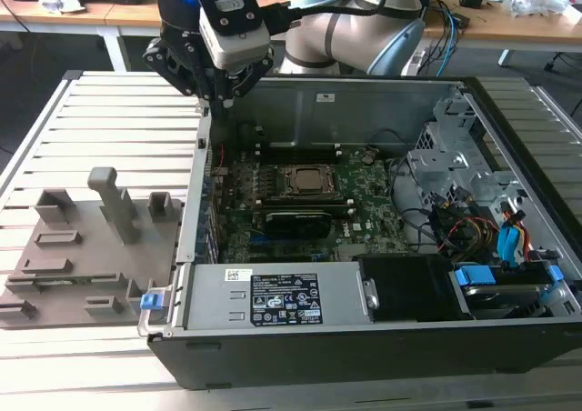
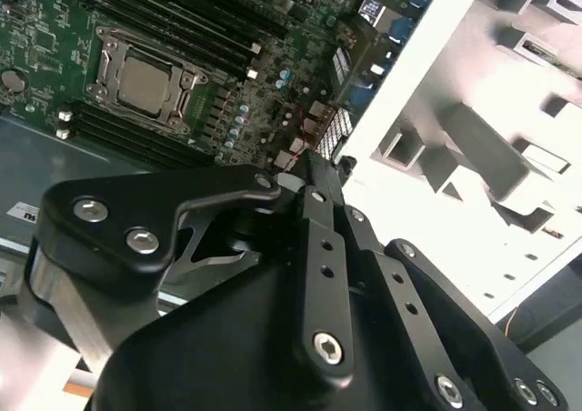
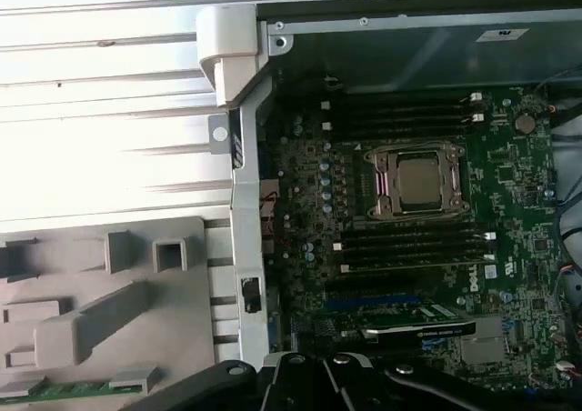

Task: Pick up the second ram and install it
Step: 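Reach for the second ram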

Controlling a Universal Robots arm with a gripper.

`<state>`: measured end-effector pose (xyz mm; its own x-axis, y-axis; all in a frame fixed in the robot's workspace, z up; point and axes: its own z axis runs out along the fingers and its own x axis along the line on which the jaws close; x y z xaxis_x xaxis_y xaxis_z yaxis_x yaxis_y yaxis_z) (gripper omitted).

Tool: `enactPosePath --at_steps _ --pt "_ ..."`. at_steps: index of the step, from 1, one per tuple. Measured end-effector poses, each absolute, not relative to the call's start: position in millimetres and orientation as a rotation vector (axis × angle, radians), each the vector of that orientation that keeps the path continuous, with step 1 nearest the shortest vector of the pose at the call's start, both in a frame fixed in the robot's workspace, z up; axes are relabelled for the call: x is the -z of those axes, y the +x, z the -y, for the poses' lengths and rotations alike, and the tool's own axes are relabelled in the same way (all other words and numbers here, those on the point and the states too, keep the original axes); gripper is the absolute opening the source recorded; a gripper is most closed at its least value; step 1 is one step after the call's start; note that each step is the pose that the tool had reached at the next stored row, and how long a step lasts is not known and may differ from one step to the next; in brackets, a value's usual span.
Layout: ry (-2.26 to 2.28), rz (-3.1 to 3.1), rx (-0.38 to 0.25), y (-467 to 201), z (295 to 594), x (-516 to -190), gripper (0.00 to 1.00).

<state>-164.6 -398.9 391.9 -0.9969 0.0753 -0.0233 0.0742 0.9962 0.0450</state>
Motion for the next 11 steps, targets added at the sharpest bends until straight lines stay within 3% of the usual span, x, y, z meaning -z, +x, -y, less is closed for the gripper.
enactPosePath --at_steps 11 --pt "0.117 -3.114 -0.069 -193 399 -391 0.11"
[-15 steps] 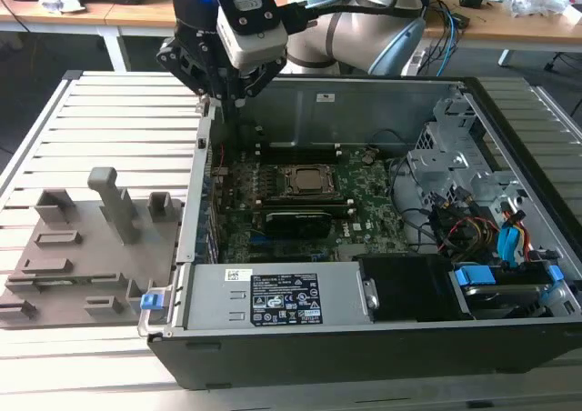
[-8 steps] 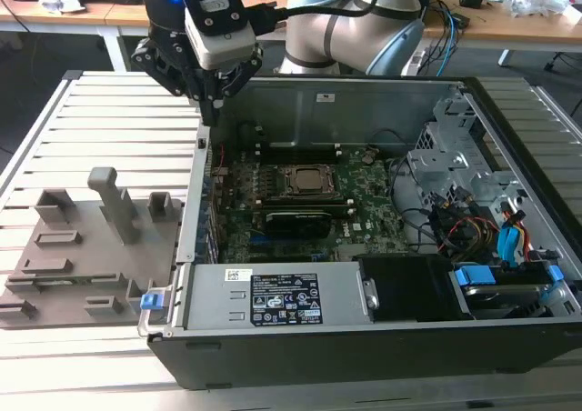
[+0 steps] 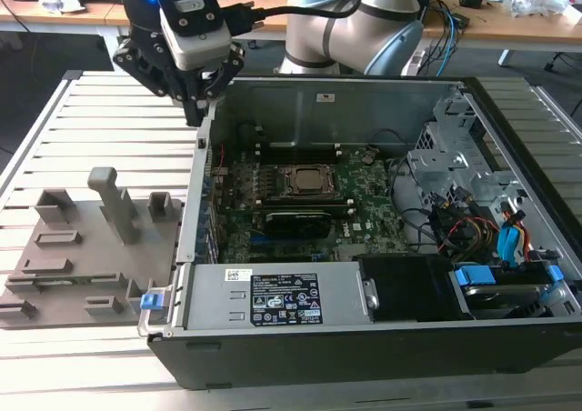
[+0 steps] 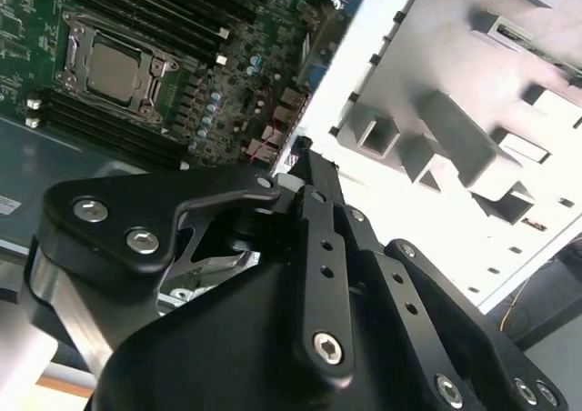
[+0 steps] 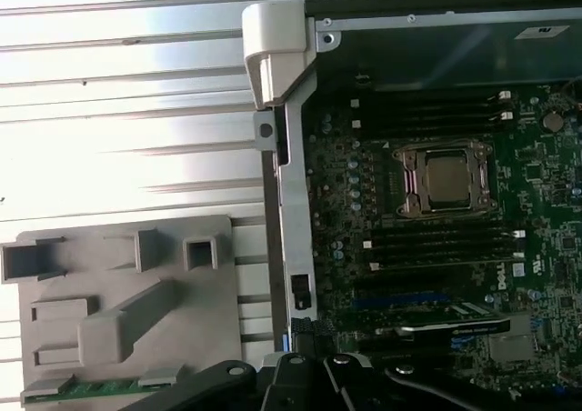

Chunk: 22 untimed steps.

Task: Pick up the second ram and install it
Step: 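Reach for the second ram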

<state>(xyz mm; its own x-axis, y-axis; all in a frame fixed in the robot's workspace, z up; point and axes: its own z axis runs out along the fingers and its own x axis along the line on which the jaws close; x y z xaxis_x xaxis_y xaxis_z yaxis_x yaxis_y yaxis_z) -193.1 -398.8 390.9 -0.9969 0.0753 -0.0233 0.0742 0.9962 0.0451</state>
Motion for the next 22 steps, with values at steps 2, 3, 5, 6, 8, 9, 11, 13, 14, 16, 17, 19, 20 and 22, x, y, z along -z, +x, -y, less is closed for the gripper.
enactPosePath --at_steps 2,3,5,6,8,9,11,13,14,16,17,19,20,22 --pt "0.117 -3.114 -0.069 -199 399 -391 0.11" --pt "0.117 -3.114 -0.069 -202 399 -391 0.11" --pt "0.116 -3.114 -0.069 -204 399 -390 0.11" --pt "0.117 -3.114 -0.069 -206 399 -390 0.11" --pt "0.117 -3.114 -0.069 -210 399 -390 0.11" --pt "0.117 -3.114 -0.069 -212 399 -390 0.11" --pt "0.117 -3.114 -0.069 -216 399 -390 0.11" --pt "0.117 -3.114 -0.069 -220 399 -390 0.11" --pt "0.117 -3.114 -0.069 -222 399 -390 0.11" --pt "0.117 -3.114 -0.069 -230 399 -389 0.11" --pt "0.117 -3.114 -0.069 -233 399 -389 0.11" --pt "0.117 -3.114 -0.069 -237 399 -389 0.11" --pt "0.117 -3.114 -0.069 -239 399 -389 0.11" --pt "0.117 -3.114 -0.069 -244 399 -389 0.11"
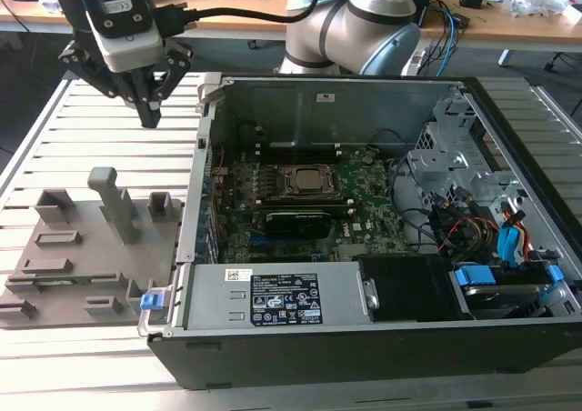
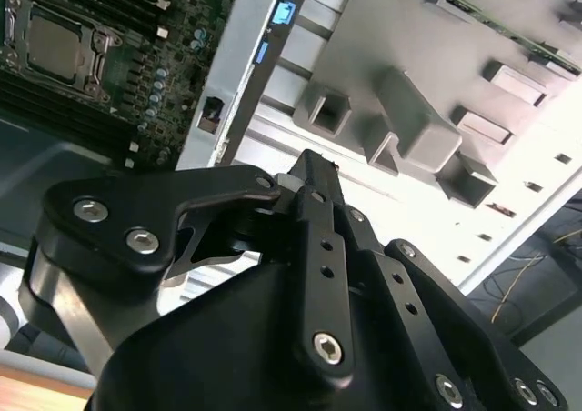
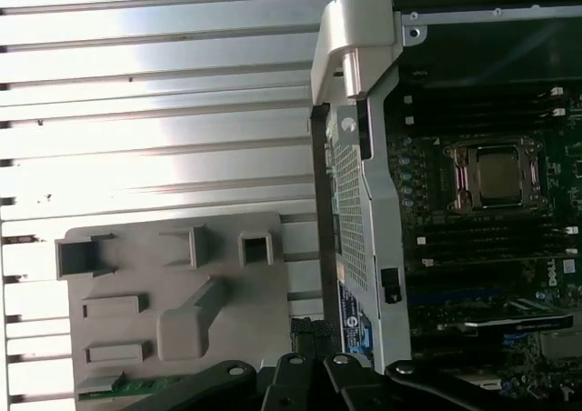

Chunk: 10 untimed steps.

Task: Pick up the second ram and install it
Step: 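Reach for the second ram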

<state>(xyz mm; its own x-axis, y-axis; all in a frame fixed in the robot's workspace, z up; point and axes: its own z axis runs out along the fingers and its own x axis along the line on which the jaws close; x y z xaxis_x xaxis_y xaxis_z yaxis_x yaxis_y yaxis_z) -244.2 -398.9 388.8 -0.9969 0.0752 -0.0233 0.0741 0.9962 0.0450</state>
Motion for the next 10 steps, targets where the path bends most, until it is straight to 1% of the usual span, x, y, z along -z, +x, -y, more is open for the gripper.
enactPosePath --at_steps 10 --pt "0.116 -3.114 -0.069 -269 399 -388 0.11"
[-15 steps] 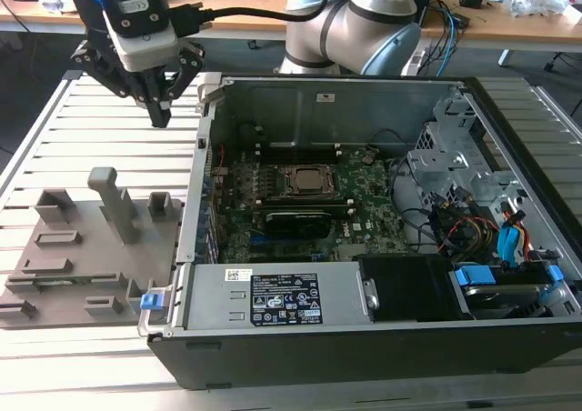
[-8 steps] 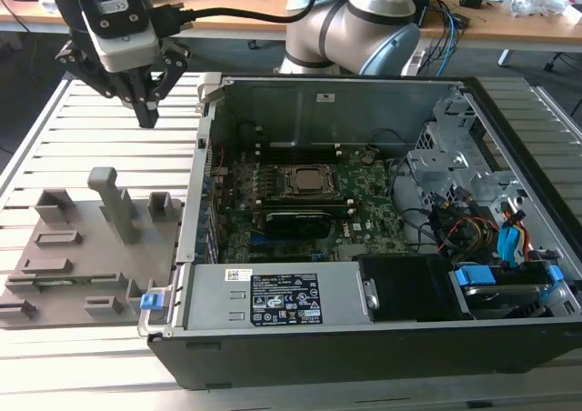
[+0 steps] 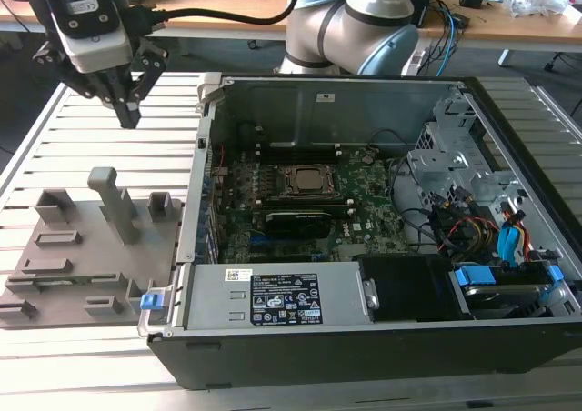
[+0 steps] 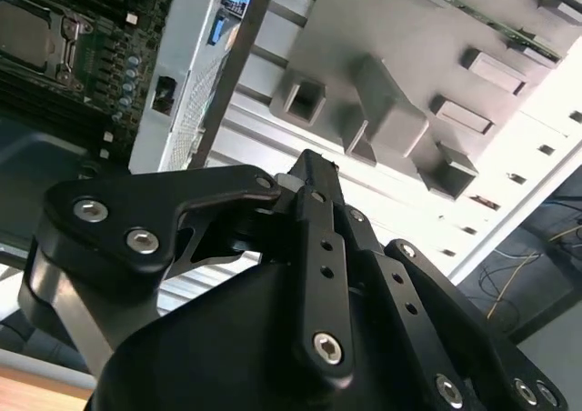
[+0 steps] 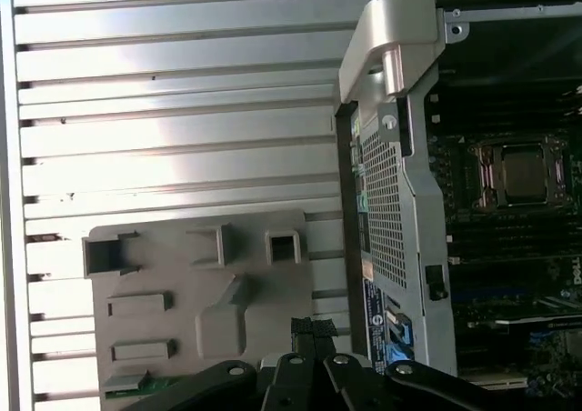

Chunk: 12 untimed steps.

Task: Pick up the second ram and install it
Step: 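Reach for the second ram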

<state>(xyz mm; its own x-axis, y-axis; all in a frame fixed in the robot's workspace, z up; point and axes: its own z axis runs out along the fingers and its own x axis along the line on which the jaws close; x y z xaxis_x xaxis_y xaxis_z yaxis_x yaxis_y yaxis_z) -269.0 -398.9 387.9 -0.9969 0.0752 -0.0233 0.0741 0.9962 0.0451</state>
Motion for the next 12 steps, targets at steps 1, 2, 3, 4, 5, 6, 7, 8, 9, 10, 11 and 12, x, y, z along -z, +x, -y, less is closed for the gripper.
enactPosePath --at_steps 1,2,3,4,5,6,7,8,9,10,11,12 --pt "0.117 -3.114 -0.069 -273 399 -388 0.11" --pt "0.117 -3.114 -0.069 -276 399 -388 0.11" --pt "0.117 -3.114 -0.069 -280 399 -388 0.11" --pt "0.117 -3.114 -0.069 -284 399 -387 0.11" --pt "0.117 -3.114 -0.069 -288 399 -387 0.11" --pt "0.117 -3.114 -0.069 -291 399 -387 0.11" --pt "0.116 -3.114 -0.069 -295 399 -387 0.11" --pt "0.117 -3.114 -0.069 -298 399 -387 0.11" --pt "0.117 -3.114 -0.069 -303 399 -387 0.11" --pt "0.117 -3.114 -0.069 -306 399 -387 0.11" --pt "0.117 -3.114 -0.069 -309 399 -386 0.11" --pt "0.117 -3.114 -0.069 -312 399 -386 0.11"
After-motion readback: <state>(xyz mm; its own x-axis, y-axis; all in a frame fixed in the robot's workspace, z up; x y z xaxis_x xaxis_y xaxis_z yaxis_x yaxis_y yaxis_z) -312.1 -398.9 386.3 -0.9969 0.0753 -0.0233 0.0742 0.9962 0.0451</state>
